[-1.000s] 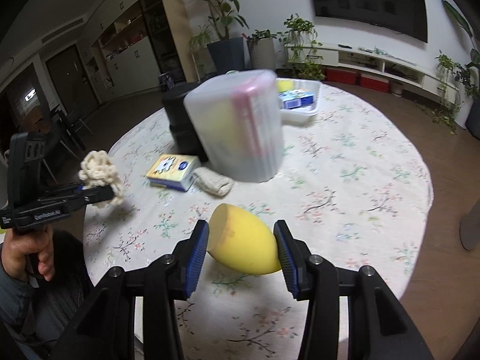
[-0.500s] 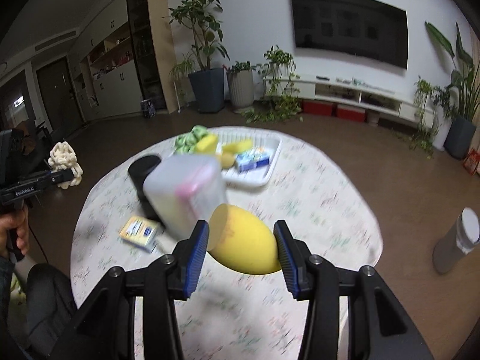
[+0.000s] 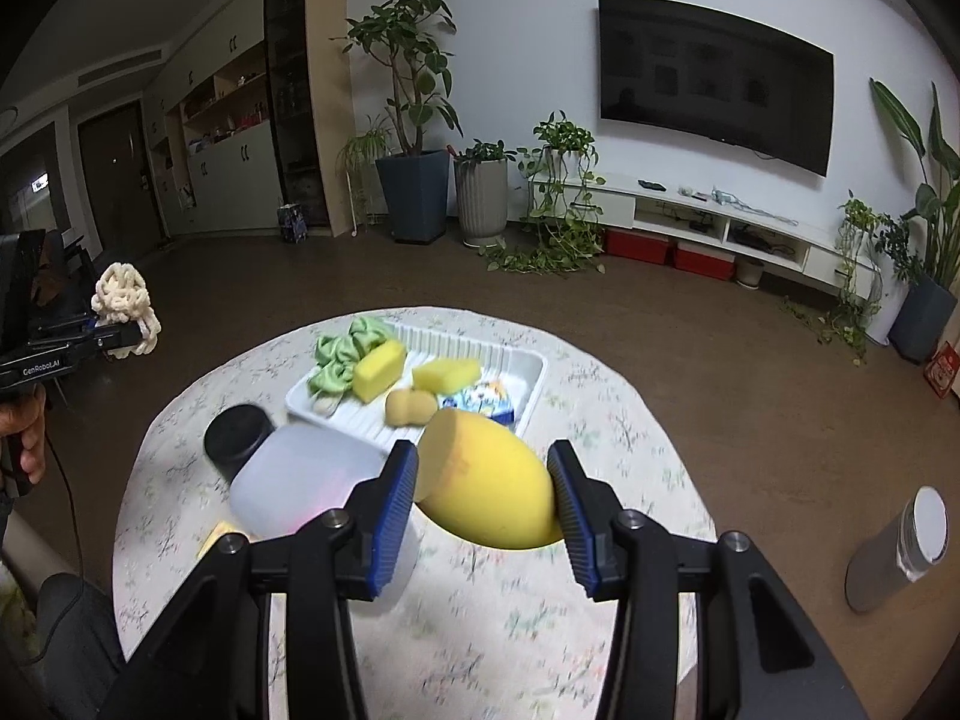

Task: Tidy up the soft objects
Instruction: 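Lift both held items and carry them over the white tray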

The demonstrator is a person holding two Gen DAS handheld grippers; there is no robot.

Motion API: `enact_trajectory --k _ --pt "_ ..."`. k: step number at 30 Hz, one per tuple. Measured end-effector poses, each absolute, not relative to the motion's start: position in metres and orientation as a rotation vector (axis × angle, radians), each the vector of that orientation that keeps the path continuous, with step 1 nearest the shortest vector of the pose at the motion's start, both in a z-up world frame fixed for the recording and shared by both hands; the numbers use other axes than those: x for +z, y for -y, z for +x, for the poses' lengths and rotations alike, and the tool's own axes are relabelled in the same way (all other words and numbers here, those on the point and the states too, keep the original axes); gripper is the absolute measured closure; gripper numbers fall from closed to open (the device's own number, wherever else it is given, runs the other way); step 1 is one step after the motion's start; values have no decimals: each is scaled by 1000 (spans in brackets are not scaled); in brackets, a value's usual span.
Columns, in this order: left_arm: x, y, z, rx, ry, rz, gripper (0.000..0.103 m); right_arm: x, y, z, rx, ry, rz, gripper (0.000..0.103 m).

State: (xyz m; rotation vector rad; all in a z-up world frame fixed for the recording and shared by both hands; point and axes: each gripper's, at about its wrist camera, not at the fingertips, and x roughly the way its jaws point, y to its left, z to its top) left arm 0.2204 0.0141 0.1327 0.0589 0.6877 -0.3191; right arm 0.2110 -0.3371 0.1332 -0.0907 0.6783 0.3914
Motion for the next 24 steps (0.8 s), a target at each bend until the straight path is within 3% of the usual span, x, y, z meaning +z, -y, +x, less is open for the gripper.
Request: enact_trajectory --k 12,24 --pt "113 18 318 -367 -769 139 82 123 309 305 420 -724 -168 55" --pt "61 60 402 -437 -895 179 82 72 274 390 462 -837 -176 55"
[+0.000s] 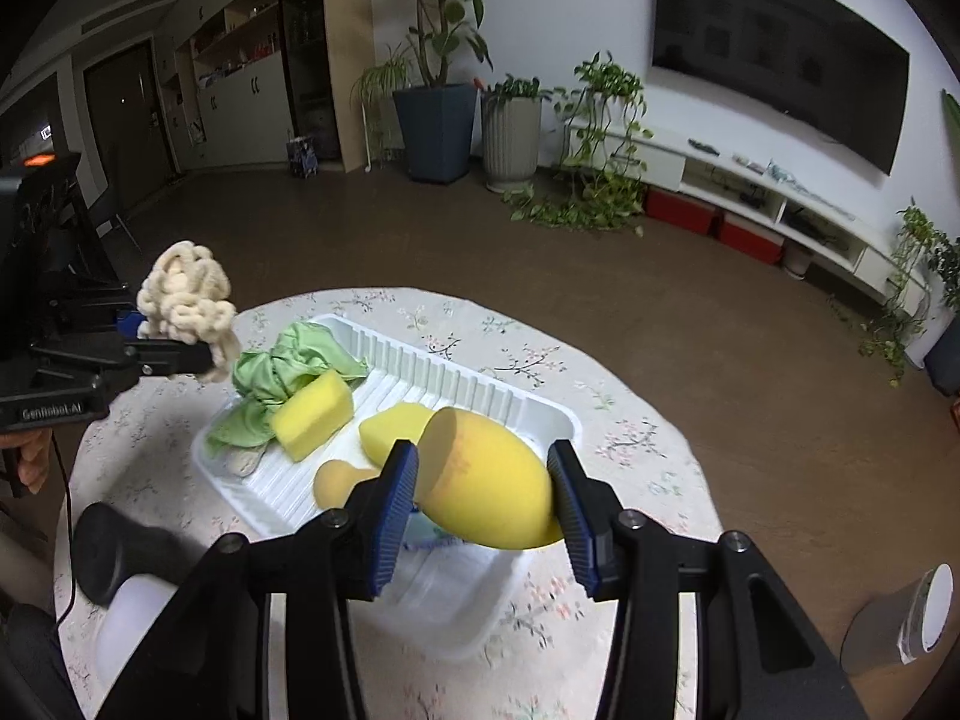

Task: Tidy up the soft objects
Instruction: 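Lift both held items and carry them over the white tray, then open both grippers to drop the crocheted scrunchie and egg sponge into the tray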

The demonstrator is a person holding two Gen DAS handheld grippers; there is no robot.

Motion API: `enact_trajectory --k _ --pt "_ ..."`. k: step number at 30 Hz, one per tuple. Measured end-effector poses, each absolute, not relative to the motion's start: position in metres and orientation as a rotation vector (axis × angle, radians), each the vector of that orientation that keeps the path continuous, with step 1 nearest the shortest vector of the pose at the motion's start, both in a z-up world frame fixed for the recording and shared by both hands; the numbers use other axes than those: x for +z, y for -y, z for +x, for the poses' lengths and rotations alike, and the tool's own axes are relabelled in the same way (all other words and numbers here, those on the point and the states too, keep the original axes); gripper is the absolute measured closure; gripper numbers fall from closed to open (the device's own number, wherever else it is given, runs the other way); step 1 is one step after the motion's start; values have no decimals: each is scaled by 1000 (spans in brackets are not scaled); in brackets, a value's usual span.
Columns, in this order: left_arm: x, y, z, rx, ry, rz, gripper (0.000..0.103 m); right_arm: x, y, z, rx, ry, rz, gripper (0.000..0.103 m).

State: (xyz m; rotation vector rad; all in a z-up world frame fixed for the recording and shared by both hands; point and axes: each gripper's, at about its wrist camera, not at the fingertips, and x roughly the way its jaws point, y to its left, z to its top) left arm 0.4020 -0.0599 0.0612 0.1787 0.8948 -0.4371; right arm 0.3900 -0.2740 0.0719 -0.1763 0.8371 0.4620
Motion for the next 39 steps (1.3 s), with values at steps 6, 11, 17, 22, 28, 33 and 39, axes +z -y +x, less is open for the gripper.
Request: enact_trajectory --k 6,11,17,22,28,33,39 --pt "28 78 427 -447 -951 203 82 36 261 425 462 -902 -151 55" --pt "12 80 437 -443 -975 198 82 14 258 445 442 -930 -138 55" --pt "6 90 442 -469 -982 207 79 -11 254 461 417 -977 -154 54" --pt "2 99 442 -476 -989 213 76 -13 253 464 416 -971 -158 51" --pt "4 95 442 -466 -986 214 53 -12 251 461 417 -968 -170 44" --pt "3 89 443 -446 -991 218 37 -12 250 456 419 -960 -185 38" --pt "4 86 440 -443 -989 211 37 -11 253 455 411 -948 -179 36"
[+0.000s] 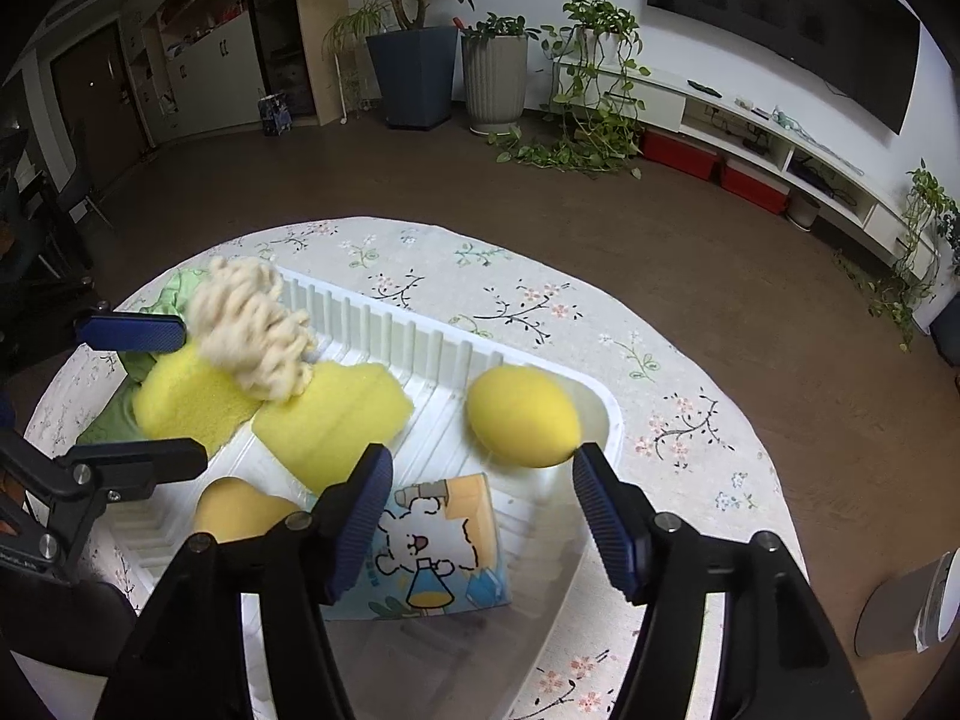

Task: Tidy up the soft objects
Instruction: 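Open both grippers to drop the crocheted scrunchie and egg sponge into the tray, then return both tools to the table beside the tissue pack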

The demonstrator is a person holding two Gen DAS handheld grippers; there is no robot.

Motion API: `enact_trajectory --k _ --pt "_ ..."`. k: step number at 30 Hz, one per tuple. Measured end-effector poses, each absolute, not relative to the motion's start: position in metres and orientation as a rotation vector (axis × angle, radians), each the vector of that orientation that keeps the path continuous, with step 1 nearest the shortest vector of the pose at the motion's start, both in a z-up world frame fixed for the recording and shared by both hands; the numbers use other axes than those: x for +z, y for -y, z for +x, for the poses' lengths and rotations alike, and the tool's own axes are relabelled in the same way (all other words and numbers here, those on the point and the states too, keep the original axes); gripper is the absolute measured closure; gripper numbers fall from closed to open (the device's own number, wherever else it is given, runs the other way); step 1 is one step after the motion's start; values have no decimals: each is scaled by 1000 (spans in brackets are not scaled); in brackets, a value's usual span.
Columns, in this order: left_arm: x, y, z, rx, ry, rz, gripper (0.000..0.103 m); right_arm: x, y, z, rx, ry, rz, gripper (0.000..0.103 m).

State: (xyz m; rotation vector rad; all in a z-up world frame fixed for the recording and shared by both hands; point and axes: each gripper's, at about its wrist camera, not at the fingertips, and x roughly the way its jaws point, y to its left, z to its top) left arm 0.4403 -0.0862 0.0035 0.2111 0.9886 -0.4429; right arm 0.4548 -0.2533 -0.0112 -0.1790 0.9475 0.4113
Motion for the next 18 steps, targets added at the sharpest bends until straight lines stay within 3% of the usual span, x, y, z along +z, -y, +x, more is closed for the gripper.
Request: enact_trajectory --k 15,18 --pt "36 59 419 -414 -930 150 37 17 279 422 404 -879 -122 23" --pt "45 47 407 -402 -910 126 26 27 288 412 401 -863 -100 18"
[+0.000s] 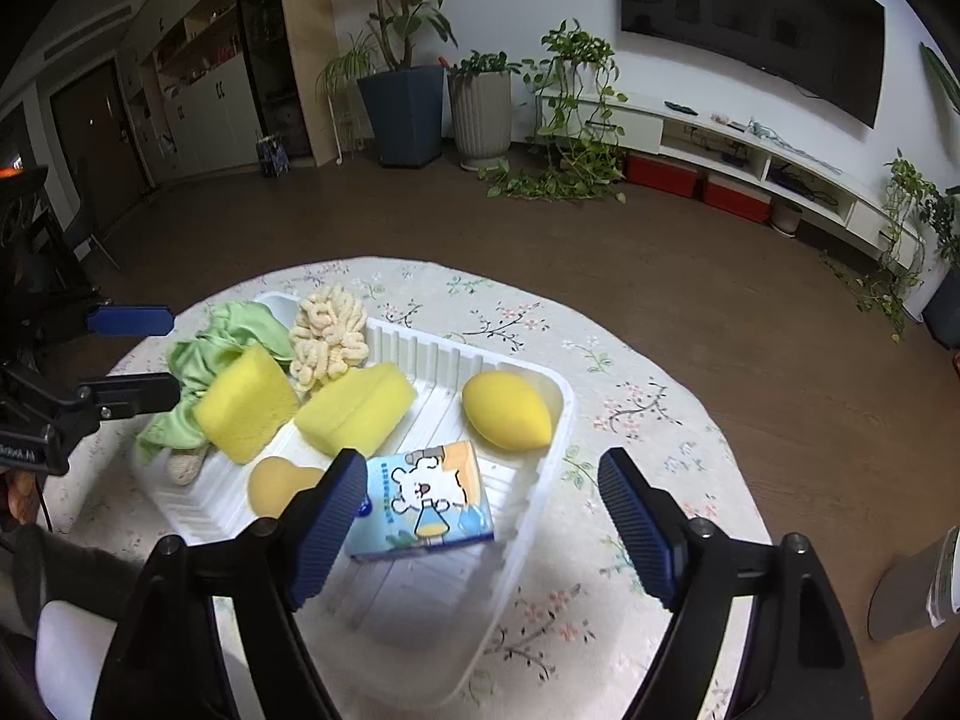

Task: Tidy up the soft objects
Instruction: 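Return both tools to the table beside the tissue pack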

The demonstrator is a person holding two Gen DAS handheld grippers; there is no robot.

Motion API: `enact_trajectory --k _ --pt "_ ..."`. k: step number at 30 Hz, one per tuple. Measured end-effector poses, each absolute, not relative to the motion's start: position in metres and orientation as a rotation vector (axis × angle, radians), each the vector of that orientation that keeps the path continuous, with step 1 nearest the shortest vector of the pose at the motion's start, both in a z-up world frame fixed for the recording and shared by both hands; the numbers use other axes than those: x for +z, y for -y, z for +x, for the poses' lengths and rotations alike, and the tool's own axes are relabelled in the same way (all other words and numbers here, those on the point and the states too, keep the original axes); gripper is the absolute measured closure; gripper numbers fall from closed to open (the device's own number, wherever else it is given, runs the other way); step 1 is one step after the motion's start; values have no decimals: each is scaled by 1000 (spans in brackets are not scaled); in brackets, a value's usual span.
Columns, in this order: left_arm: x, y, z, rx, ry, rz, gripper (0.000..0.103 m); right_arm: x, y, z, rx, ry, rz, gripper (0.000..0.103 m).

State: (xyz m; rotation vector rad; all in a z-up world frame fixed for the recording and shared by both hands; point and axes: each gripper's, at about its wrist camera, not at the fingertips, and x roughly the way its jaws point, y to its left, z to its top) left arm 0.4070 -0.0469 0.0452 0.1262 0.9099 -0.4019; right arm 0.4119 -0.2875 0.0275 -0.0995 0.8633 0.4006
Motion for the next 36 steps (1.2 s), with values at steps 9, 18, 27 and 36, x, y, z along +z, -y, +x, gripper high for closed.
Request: enact_trajectory --k 9,18,27,36 --pt "62 8 354 -357 -846 36 0 59 312 365 366 -812 -85 0" --pt "75 -22 278 -321 -744 -28 0 93 339 297 328 -738 -31 0" --pt "43 -13 189 -344 -757 -4 0 79 342 201 374 -712 65 0" --pt "5 10 120 -347 -772 0 0 24 303 109 456 -754 58 0"
